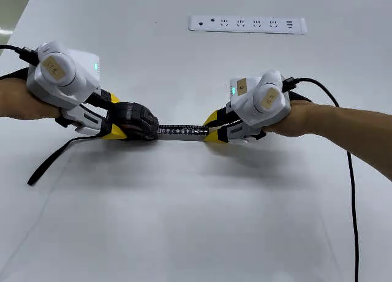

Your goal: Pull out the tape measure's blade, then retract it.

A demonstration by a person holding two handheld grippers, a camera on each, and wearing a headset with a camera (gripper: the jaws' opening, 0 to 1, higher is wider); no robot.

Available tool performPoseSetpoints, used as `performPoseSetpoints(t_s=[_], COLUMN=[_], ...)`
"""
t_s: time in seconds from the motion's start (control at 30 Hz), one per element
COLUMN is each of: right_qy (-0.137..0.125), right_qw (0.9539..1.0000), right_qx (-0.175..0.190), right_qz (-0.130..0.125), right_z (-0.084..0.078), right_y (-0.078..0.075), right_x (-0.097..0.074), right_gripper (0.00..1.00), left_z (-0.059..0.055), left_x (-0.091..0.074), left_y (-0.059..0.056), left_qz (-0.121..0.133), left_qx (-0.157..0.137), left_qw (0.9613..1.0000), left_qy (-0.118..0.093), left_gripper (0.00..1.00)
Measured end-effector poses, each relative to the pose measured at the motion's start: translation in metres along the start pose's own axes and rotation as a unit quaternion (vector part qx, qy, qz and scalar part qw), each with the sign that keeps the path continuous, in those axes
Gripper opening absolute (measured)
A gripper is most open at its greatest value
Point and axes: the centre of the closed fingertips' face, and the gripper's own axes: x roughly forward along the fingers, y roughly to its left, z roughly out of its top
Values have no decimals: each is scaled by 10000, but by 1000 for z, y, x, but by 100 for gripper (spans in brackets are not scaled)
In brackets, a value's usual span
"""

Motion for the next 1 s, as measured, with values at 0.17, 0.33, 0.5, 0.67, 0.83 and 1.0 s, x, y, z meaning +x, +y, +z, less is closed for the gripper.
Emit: performPoseSetpoints(t_s=[0.17,0.33,0.5,0.67,0.83,1.0], right_qy=[65,140,208,296,375,442], right_qw=[10000,9999,9998,9995,9993,9990], right_qx=[16,44,49,49,24,31], right_qz=[-21,-35,-39,-40,-73,-91], right_z=[-6,-13,-18,-24,-30,-37], right_y=[0,-1,0,0,-2,-2], right_x=[-7,-14,-19,-22,-28,-34], right_gripper=[9,9,9,9,9,8], left_z=[0,0,0,1,1,2], left_x=[-1,0,-1,-1,-2,-1], left_y=[-3,-1,-3,-2,-4,-2], left_qz=[7,8,15,15,25,21], left_qx=[-11,-25,-35,-46,-74,-81], left_qw=[10000,10000,10000,10000,10000,10000], left_qy=[4,11,14,19,9,13], left_gripper=[27,27,27,27,27,27])
